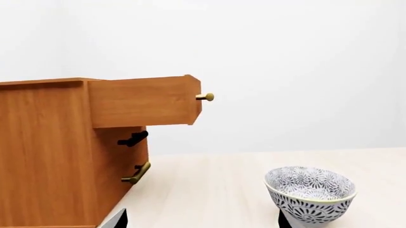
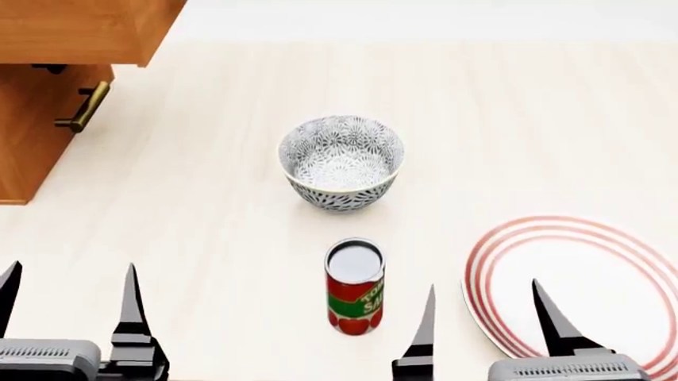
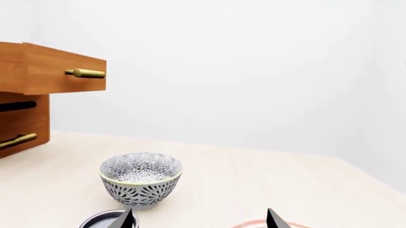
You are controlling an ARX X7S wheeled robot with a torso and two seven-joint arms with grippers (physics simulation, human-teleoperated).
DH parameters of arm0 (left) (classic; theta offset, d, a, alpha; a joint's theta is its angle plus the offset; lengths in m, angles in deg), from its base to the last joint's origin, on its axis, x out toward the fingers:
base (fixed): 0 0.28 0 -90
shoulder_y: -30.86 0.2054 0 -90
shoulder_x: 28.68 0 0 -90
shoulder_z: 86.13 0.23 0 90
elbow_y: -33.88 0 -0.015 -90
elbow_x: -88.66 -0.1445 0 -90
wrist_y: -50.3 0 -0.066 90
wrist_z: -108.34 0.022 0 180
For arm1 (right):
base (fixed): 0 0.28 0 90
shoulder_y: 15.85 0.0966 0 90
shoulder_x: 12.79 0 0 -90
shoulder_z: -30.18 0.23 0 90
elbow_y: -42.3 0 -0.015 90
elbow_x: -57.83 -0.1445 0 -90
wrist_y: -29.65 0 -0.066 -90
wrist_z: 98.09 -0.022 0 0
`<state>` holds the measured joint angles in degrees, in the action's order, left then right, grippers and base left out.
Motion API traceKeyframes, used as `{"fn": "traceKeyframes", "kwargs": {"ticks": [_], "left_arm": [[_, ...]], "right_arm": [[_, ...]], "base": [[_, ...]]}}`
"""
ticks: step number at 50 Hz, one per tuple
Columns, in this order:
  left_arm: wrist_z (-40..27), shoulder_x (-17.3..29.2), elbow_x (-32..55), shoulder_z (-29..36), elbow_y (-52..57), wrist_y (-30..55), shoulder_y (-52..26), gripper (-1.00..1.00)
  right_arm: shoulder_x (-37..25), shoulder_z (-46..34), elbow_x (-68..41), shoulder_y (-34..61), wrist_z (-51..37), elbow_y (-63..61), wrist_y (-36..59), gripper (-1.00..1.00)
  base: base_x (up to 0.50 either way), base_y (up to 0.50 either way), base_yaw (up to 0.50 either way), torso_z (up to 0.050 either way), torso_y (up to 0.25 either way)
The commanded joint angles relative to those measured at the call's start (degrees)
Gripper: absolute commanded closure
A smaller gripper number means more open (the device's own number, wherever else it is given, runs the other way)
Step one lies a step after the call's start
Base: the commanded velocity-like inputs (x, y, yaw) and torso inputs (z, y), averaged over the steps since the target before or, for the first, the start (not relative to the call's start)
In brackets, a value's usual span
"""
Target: Put the bowl on the plate.
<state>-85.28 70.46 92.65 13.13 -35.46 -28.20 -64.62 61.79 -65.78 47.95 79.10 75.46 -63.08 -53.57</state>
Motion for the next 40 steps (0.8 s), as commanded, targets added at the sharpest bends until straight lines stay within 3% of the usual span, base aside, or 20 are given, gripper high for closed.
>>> {"fn": "traceKeyframes", "kwargs": {"ticks": [1,40], "left_arm": [[1.27,0.1,1.63,-0.55,-0.27,0.34,-0.08,-1.0],[-0.06,1.53,3.61,0.11,0.37,0.5,-0.2,-1.0]], "right_arm": [[0.14,0.37,0.04,0.27,0.47,0.35,0.13,-1.0],[-0.69,1.25,-3.57,-0.69,0.42,-2.27,-0.88,-1.0]], "base": [[0.05,0.0,0.0,0.0,0.0],[0.1,0.0,0.0,0.0,0.0]]}}
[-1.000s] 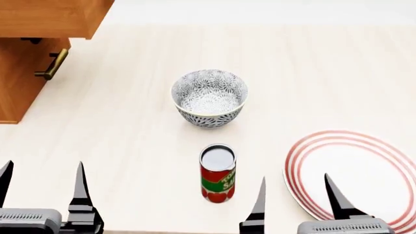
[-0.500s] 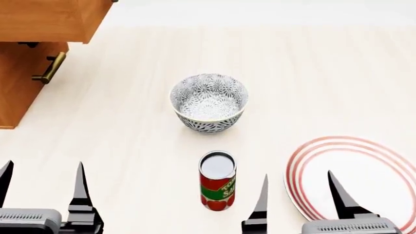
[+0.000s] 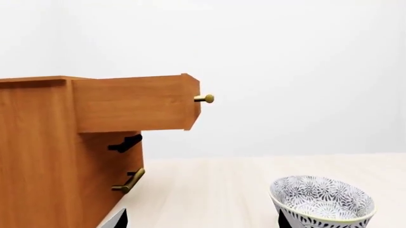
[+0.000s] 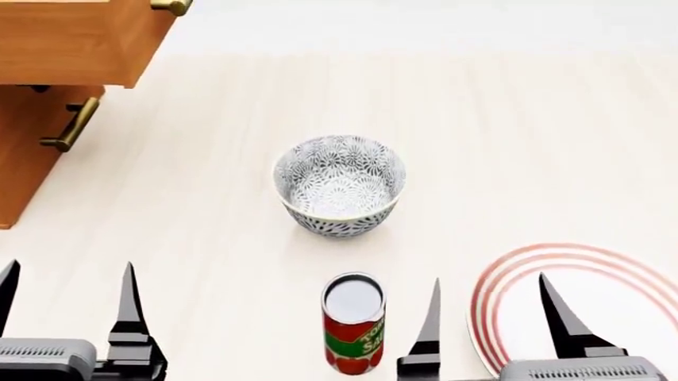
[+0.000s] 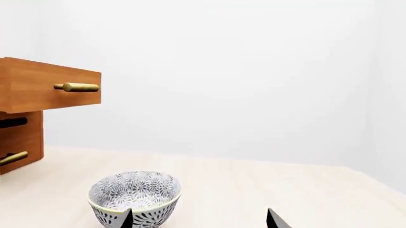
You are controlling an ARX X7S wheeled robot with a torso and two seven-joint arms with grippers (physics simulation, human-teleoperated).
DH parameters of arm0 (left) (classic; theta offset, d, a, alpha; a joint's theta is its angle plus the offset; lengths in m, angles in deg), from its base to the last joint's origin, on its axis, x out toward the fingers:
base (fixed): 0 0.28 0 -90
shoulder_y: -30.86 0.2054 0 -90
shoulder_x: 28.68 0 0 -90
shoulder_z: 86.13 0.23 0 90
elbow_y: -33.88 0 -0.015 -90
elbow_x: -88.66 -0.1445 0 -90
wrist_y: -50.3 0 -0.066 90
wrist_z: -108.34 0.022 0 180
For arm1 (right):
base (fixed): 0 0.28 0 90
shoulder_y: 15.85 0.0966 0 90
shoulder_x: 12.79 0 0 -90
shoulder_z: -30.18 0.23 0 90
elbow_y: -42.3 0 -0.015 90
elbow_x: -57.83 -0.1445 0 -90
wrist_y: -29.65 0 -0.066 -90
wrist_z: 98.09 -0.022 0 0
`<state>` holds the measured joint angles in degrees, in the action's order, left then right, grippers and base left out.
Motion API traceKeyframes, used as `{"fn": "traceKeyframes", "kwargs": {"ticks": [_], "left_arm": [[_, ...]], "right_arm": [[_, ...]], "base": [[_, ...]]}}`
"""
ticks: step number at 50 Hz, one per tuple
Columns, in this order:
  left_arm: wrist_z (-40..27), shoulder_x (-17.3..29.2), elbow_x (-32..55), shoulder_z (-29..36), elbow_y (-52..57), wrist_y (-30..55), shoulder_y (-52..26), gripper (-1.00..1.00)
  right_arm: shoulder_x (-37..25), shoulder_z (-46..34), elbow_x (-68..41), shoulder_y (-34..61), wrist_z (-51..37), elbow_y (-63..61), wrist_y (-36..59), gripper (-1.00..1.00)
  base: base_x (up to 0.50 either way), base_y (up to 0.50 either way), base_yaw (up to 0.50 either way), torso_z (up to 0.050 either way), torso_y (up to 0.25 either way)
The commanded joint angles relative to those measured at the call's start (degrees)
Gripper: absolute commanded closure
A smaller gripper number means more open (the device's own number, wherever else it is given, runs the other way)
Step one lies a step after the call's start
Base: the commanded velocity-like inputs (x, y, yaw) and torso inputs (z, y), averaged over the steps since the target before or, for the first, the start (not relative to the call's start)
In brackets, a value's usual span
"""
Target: Put the bowl on the plate.
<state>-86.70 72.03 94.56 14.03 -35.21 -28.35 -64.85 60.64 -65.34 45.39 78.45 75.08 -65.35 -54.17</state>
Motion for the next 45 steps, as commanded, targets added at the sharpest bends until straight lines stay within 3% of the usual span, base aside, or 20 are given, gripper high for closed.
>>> {"fn": "traceKeyframes", "kwargs": {"ticks": [1,45], "left_arm": [[1.32,0.0,1.73,-0.76,0.12,0.65,0.02,-1.0],[0.04,1.29,3.18,0.18,0.14,0.02,0.08,-1.0]], "right_arm": [[0.42,0.81,-1.14,-0.05,0.84,-0.07,-0.28,-1.0],[-1.14,0.11,-2.46,0.1,0.37,-1.45,0.9,-1.0]], "base": [[0.16,0.0,0.0,0.0,0.0],[0.16,0.0,0.0,0.0,0.0]]}}
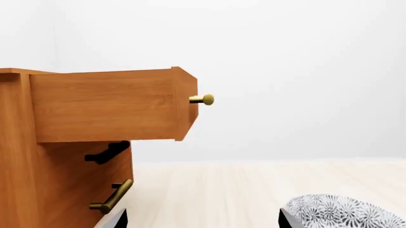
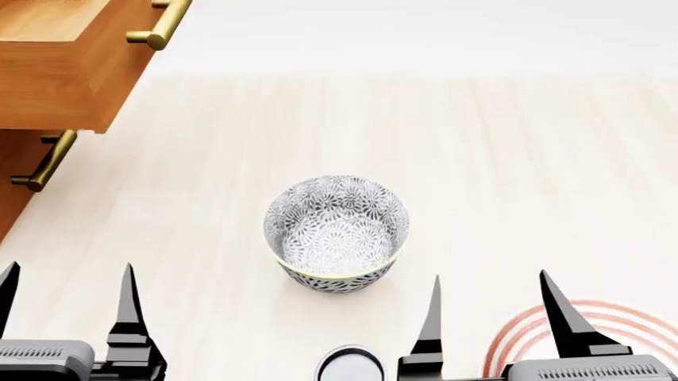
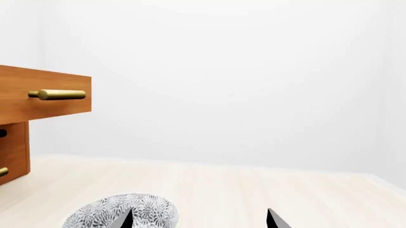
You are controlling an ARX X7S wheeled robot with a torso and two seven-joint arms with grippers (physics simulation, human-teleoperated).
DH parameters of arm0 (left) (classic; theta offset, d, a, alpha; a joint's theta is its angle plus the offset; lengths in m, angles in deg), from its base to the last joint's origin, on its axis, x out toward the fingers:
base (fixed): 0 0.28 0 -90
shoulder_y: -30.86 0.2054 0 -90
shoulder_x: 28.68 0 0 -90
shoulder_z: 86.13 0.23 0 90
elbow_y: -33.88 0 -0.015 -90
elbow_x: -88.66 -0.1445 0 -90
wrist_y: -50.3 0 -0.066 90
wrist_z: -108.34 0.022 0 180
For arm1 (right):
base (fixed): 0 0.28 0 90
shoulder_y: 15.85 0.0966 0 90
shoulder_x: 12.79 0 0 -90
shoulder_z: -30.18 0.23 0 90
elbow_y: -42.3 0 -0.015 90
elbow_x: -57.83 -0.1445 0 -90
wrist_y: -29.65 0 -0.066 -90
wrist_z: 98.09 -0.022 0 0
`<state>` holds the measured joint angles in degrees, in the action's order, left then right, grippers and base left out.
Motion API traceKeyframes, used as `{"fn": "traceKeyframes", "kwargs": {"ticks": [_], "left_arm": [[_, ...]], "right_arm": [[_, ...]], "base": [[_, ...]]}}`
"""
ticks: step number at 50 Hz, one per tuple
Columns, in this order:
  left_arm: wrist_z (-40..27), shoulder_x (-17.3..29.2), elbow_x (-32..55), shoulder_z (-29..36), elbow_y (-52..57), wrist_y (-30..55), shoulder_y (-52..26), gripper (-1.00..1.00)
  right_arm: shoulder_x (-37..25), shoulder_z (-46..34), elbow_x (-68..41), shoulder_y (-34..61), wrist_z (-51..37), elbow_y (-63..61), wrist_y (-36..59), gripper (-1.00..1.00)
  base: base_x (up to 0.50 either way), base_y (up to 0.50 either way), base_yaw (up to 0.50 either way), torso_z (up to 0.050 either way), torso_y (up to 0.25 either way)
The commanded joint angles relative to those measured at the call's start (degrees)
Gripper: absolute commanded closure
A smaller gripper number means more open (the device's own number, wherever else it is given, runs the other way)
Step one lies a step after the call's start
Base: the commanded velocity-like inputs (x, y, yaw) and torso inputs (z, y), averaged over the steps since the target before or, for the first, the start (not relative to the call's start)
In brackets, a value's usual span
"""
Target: Put the bowl on the plate.
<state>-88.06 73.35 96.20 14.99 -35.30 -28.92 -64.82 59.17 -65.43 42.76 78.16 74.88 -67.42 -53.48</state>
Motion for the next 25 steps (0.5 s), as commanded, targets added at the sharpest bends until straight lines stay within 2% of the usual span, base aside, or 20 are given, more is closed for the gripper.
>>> {"fn": "traceKeyframes", "kwargs": {"ticks": [1,25], "left_arm": [[1.36,0.0,1.6,-0.77,0.36,0.76,-0.03,-1.0],[0.72,0.51,2.26,-0.35,-0.11,0.2,-0.19,-1.0]], "right_arm": [[0.3,0.17,0.16,0.38,0.55,0.58,0.25,-1.0],[0.02,-0.94,-0.07,1.1,-0.1,0.75,2.09,-1.0]], "base": [[0.16,0.0,0.0,0.0,0.0],[0.15,0.0,0.0,0.0,0.0]]}}
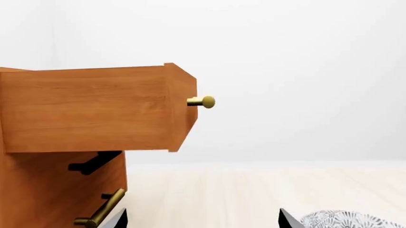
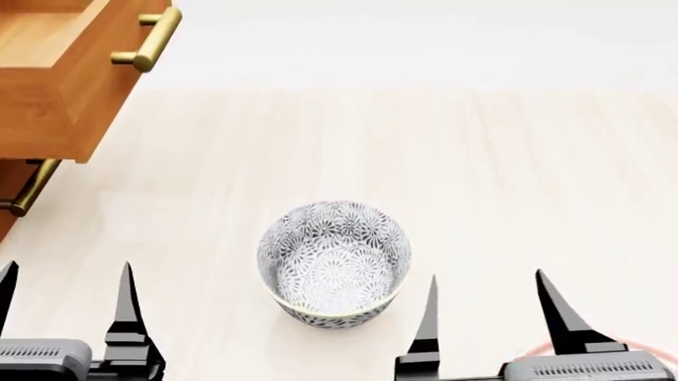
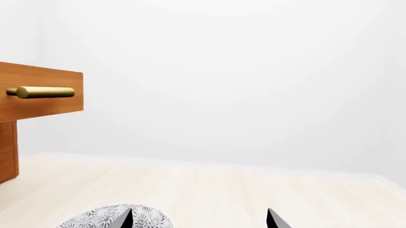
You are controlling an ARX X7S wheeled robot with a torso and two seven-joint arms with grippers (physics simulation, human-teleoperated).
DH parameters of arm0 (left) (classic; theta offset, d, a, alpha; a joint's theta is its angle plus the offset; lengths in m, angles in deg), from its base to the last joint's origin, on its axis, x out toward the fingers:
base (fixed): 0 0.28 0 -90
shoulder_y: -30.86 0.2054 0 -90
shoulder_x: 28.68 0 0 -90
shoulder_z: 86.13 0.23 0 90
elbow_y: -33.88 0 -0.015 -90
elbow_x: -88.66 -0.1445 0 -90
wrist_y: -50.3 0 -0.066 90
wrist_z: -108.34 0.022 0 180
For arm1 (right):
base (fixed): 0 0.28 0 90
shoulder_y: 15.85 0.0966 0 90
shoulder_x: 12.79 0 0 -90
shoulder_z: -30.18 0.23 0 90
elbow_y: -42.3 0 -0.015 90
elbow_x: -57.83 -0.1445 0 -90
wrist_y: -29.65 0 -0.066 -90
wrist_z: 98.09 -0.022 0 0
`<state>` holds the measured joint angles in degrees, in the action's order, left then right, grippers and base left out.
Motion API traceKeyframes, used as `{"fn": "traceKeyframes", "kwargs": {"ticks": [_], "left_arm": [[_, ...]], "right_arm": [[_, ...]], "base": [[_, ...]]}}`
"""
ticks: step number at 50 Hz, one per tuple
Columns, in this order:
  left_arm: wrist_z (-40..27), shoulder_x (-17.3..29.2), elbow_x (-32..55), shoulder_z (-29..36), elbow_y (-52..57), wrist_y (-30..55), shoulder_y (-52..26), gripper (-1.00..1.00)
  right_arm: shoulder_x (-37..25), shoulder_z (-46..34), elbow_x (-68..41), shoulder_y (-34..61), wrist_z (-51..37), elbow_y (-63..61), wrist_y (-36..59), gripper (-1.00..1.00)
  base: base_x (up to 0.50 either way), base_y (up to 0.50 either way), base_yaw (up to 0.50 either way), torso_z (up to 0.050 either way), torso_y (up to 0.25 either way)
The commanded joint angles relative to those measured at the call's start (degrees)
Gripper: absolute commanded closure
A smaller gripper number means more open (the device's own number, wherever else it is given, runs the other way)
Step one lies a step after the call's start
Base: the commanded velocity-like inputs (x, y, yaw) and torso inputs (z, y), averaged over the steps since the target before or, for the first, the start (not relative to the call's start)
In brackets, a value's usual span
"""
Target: Put the bowl on the plate.
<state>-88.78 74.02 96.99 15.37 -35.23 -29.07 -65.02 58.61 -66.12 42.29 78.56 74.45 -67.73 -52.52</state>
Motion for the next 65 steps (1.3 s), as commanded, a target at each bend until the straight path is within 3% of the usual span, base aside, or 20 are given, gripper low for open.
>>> {"fn": "traceKeyframes", "kwargs": {"ticks": [1,6,14,22,23,25,26,27,28,35,36,38,41,52,57,65], "left_arm": [[1.42,-0.14,1.5,-0.71,-0.17,0.3,0.06,-1.0],[1.29,0.03,1.72,-0.82,-0.43,-0.18,0.28,-1.0],[0.8,0.5,2.35,-0.95,1.14,0.75,0.8,-1.0],[-0.1,0.85,2.15,-1.44,0.73,0.18,0.95,-1.0],[0.41,0.19,1.12,-1.19,-4.61,-5.8,1.91,-1.0],[0.54,-0.15,0.59,-1.09,-7.71,-8.9,2.12,-1.0],[0.44,-0.14,0.54,-1.09,-7.88,-8.93,2.02,-1.0],[-0.54,0.79,1.78,-1.65,-1.64,-1.75,0.93,-1.0],[-0.83,1.03,2.14,-1.81,-0.07,0.04,0.62,-1.0],[-1.6,1.1,2.46,-2.87,-0.99,-0.77,0.27,-1.0],[-0.98,0.35,1.28,-2.43,-6.37,-7.05,1.28,-1.0],[-1.01,0.33,1.08,-2.25,-6.76,-7.6,1.32,-1.0],[-2.11,1.47,2.84,-2.77,0.81,0.9,-0.22,-1.0],[-2.81,1.87,3.16,-2.81,2.2,2.04,-0.71,-1.0],[-2.75,1.84,3.13,-2.37,1.91,1.58,-0.73,-1.0],[-2.96,1.88,3.49,-2.05,2.42,2.05,-1.03,-1.0]], "right_arm": [[0.66,-0.28,0.15,0.85,0.04,0.89,2.05,-1.0],[-0.26,-3.08,4.2,2.96,-2.44,0.79,8.21,-1.0],[-2.41,0.23,-5.15,7.48,2.39,-1.26,14.27,-1.0],[-5.43,-1.76,-8.38,15.37,5.33,-2.93,22.99,-1.0],[-6.04,-2.03,-9.54,17.42,5.89,-3.92,25.42,-1.0],[-6.69,-2.47,-10.42,19.88,6.27,-4.52,28.11,-1.0],[-6.96,-2.71,-10.94,20.81,6.78,-4.58,29.02,-1.0],[-7.42,-3.4,-12.05,23.98,7.71,-4.09,31.94,-1.0],[-7.65,-3.93,-12.32,25.02,8.15,-3.85,33.0,-1.0],[-7.42,-7.22,-17.24,36.93,14.32,2.65,42.16,-1.0],[-7.61,-8.45,-17.53,39.26,15.86,4.33,43.52,-1.0],[-8.26,-11.51,-15.52,42.44,17.53,6.63,43.45,-1.0],[-8.52,-13.99,-15.98,47.14,20.79,9.96,46.16,-1.0],[-7.66,-23.35,-16.27,61.58,27.79,19.09,58.99,-1.0],[-8.09,-30.96,-13.16,66.14,33.72,22.22,55.16,-1.0],[-7.24,-38.31,-12.59,72.28,40.19,23.64,57.58,-1.0]], "base": [[0.05,0.0,0.0,0.0,0.0],[0.0,0.0,0.0,0.0,0.0],[0.0,0.0,0.0,0.0,0.0],[0.0,0.0,0.0,0.0,0.0],[0.0,0.0,0.0,0.0,0.0],[0.0,0.0,0.0,0.0,0.0],[0.0,0.0,0.0,0.0,0.0],[0.0,0.0,0.0,0.0,0.0],[0.0,0.0,0.0,0.0,0.0],[0.0,0.0,0.0,0.0,0.0],[0.0,0.0,0.0,0.0,0.0],[0.0,0.0,0.0,0.0,0.0],[0.0,0.0,0.0,0.0,0.0],[0.0,0.0,0.0,0.0,0.0],[0.0,0.0,0.0,0.0,0.0],[0.0,0.0,0.0,0.0,0.0]]}}
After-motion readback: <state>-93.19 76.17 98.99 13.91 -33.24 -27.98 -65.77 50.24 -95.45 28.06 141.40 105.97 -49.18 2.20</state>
